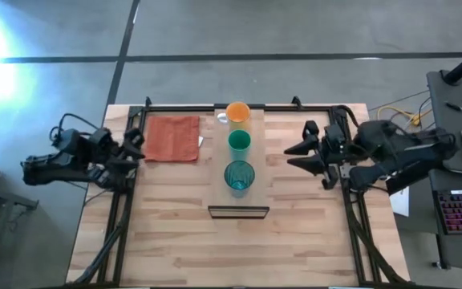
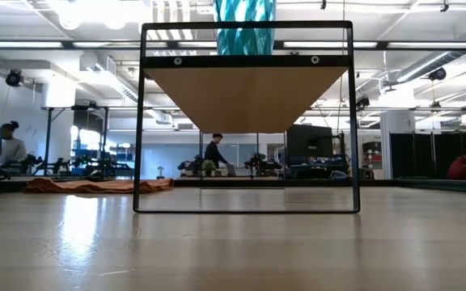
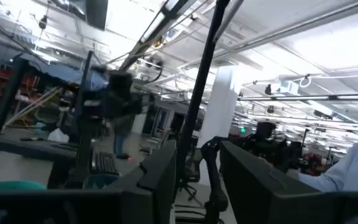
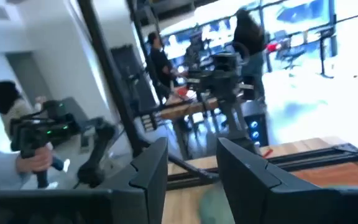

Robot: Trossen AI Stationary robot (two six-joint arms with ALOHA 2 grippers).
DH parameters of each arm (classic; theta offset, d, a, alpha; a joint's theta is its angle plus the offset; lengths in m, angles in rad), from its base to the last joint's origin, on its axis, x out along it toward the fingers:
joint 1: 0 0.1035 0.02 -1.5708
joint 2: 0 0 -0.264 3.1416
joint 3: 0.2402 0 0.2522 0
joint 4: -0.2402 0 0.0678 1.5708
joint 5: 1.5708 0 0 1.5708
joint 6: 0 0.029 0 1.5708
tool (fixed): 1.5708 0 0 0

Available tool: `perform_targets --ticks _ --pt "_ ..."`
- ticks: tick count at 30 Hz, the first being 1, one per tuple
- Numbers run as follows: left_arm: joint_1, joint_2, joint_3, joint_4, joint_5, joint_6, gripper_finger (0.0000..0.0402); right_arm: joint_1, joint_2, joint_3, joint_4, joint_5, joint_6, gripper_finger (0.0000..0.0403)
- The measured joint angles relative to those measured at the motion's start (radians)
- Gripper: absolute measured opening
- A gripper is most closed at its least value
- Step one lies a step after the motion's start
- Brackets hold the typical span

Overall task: Stack small to large cups/mugs on shelf
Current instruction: Return to Home Position

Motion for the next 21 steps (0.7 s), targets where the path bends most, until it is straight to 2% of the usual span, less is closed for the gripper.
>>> perform_targets --ticks 4,8,11,15,21 --pt "0.003 -0.123 -0.068 -0.014 -0.046 0.006 0.0112 -0.017 -0.115 -0.253 0.234 -0.013 -0.007 0.0127" --pt "0.003 -0.212 -0.206 -0.010 -0.125 0.004 0.0112 -0.018 -0.186 -0.467 0.425 -0.023 -0.029 0.0125" --pt "0.003 -0.262 -0.326 0.092 -0.132 -0.008 0.0112 -0.019 -0.239 -0.600 0.537 -0.017 -0.027 0.0128" --pt "0.003 -0.306 -0.438 0.194 -0.136 -0.053 0.0112 -0.031 -0.328 -0.768 0.604 -0.019 0.045 0.0130" --pt "0.011 -0.301 -0.441 0.072 -0.152 -0.081 0.0112 -0.063 -0.556 -0.910 0.572 -0.016 0.108 0.0126"
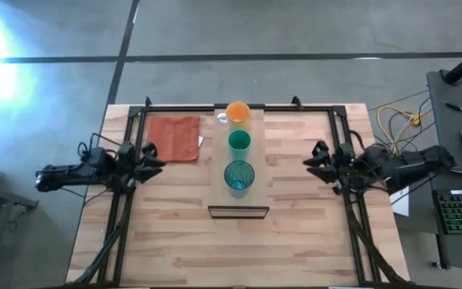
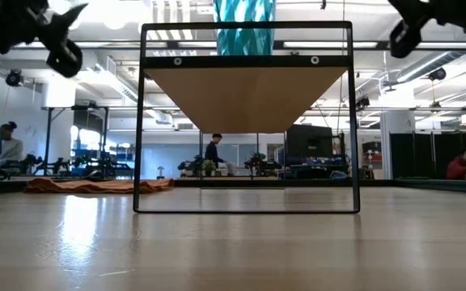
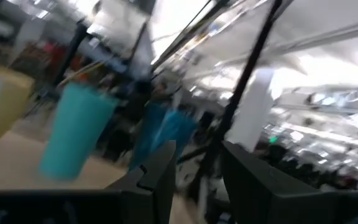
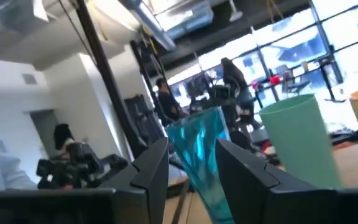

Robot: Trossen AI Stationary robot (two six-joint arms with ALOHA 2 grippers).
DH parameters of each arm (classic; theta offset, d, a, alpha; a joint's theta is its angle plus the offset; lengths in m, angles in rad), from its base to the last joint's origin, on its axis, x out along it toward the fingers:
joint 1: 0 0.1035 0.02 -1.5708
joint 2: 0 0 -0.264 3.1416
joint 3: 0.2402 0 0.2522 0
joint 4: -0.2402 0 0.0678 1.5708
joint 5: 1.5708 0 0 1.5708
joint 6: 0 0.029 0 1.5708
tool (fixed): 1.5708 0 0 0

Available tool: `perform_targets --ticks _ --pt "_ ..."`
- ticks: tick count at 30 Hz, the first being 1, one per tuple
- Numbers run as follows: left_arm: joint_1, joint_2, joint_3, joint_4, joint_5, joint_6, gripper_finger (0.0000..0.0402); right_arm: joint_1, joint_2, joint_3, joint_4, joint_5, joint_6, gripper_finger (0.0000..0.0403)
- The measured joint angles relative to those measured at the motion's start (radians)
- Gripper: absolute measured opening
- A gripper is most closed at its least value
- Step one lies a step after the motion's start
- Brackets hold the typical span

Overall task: Stack small to large cups/mugs on shelf
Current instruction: Return to Home Position

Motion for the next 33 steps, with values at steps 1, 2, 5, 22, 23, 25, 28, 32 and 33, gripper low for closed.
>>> perform_targets --ticks 1,2,5,22,23,25,28,32,33 --pt "0.004 -0.005 0.008 -0.049 -0.013 0.000 0.0112 -0.005 -0.037 -0.003 -0.038 0.002 0.001 0.0125" --pt "0.009 -0.005 0.023 -0.103 -0.025 0.000 0.0112 -0.008 -0.077 -0.003 -0.090 0.007 0.003 0.0125" --pt "0.022 -0.005 0.096 -0.332 -0.079 0.001 0.0112 -0.017 -0.186 0.030 -0.324 0.046 0.020 0.0125" --pt "0.041 -0.005 0.047 -0.349 -0.257 -0.030 0.0112 -0.042 -0.383 -0.027 -0.518 0.170 0.003 0.0127" --pt "0.041 -0.005 0.024 -0.328 -0.258 -0.048 0.0112 -0.045 -0.384 -0.039 -0.499 0.168 -0.001 0.0126" --pt "0.044 -0.005 -0.035 -0.253 -0.257 -0.074 0.0112 -0.049 -0.383 -0.068 -0.441 0.157 -0.012 0.0123" --pt "0.046 -0.005 -0.099 -0.082 -0.277 -0.069 0.0112 -0.055 -0.383 -0.112 -0.342 0.147 -0.046 0.0123" --pt "0.061 0.001 -0.100 -0.091 -0.328 -0.050 0.0112 -0.079 -0.383 -0.184 -0.236 0.129 -0.066 0.0127" --pt "0.064 -0.005 -0.100 -0.096 -0.340 -0.050 0.0112 -0.087 -0.382 -0.185 -0.255 0.122 -0.064 0.0128"
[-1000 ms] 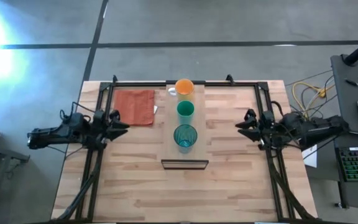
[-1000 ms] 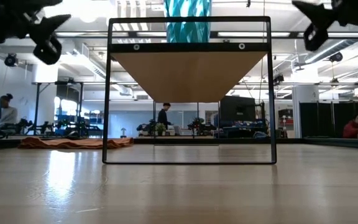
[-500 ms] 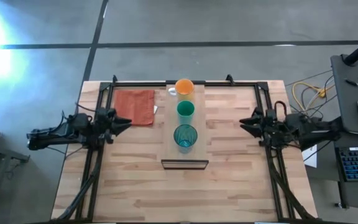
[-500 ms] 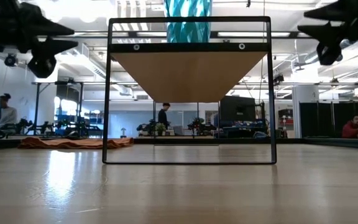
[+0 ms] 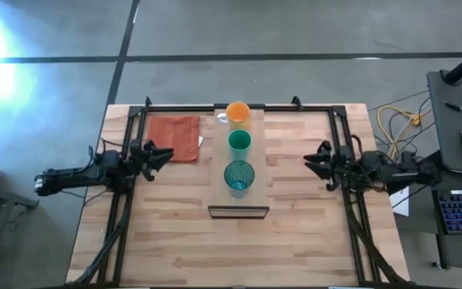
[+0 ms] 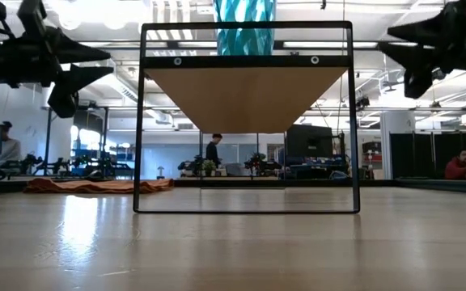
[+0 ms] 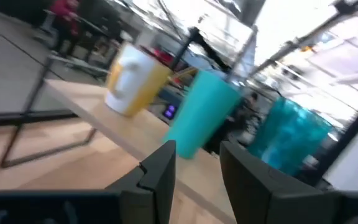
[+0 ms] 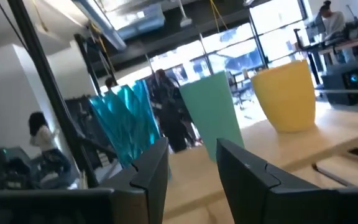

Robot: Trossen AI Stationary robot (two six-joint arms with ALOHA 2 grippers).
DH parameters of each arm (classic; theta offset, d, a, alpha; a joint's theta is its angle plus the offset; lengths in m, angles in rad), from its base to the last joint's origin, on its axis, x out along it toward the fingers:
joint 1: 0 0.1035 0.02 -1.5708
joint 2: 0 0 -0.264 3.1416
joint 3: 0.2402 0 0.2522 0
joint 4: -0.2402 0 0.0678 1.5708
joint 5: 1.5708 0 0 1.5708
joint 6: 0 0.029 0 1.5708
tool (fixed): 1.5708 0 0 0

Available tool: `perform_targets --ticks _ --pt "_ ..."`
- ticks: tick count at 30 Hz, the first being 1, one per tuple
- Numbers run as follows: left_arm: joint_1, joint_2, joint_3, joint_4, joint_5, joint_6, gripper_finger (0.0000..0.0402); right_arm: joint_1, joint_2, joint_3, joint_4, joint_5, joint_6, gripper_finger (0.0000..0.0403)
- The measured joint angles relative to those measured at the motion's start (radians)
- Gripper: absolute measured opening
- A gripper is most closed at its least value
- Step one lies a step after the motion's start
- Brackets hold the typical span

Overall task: Stack small to large cups/mugs on shelf
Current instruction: Return to Home Position

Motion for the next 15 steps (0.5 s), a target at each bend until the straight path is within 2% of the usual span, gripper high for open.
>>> perform_targets --ticks 4,7,9,15 --pt "0.005 0.006 0.000 0.004 -0.065 -0.023 0.0112 -0.041 0.000 0.001 -0.085 -0.073 0.028 0.0130" --pt "0.005 0.007 0.000 -0.002 -0.067 -0.025 0.0112 -0.075 0.000 0.001 -0.083 -0.198 0.020 0.0128" --pt "0.005 0.014 0.000 0.000 -0.068 -0.025 0.0112 -0.090 0.000 0.001 -0.100 -0.235 0.007 0.0126" --pt "0.005 0.033 0.000 0.000 -0.068 -0.025 0.0112 -0.108 0.009 0.001 -0.172 -0.018 0.091 0.0124"
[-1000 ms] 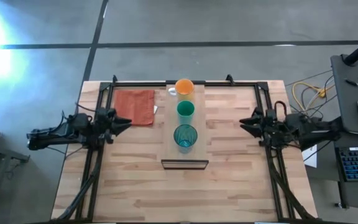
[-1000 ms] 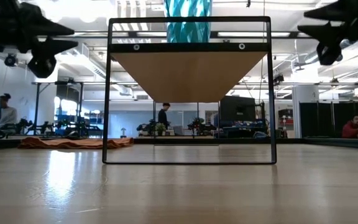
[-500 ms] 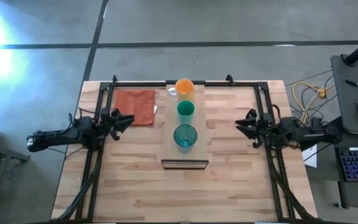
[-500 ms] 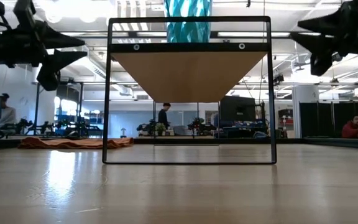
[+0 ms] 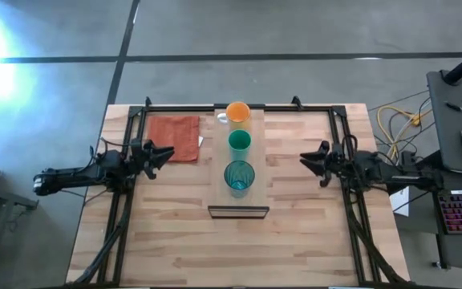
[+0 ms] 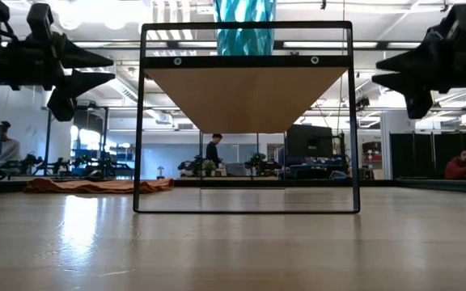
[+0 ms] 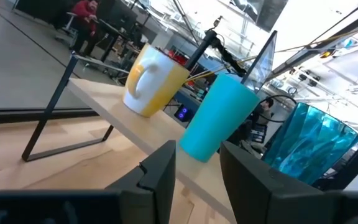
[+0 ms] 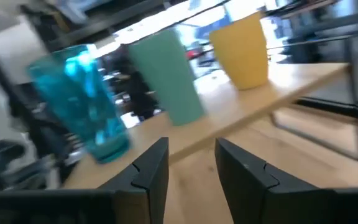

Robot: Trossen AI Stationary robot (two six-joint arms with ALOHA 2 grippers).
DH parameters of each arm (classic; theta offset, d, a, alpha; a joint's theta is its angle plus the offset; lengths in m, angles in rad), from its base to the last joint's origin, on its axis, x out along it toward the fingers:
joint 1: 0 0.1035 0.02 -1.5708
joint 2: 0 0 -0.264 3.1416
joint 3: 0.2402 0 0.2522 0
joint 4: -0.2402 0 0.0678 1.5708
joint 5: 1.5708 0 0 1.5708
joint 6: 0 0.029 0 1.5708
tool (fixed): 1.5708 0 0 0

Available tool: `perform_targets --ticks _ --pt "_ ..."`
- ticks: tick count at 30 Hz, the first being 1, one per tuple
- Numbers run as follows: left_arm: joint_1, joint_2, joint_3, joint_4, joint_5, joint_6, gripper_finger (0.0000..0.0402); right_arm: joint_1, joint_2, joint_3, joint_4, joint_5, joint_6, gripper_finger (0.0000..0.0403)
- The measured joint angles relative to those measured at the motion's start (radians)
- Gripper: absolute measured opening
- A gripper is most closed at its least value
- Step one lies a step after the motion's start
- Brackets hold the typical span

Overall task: Stack small to large cups/mugs on shelf
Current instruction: Return to Home Position

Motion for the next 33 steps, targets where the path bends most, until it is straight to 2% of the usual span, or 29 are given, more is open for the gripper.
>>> perform_targets --ticks 4,33 --pt "0.000 0.004 0.000 0.000 0.000 0.000 0.0112 0.000 0.000 0.000 -0.014 0.054 -0.016 0.0128" --pt "0.000 0.013 -0.002 0.001 0.000 0.001 0.0112 0.000 0.000 0.000 -0.013 0.054 -0.012 0.0128"
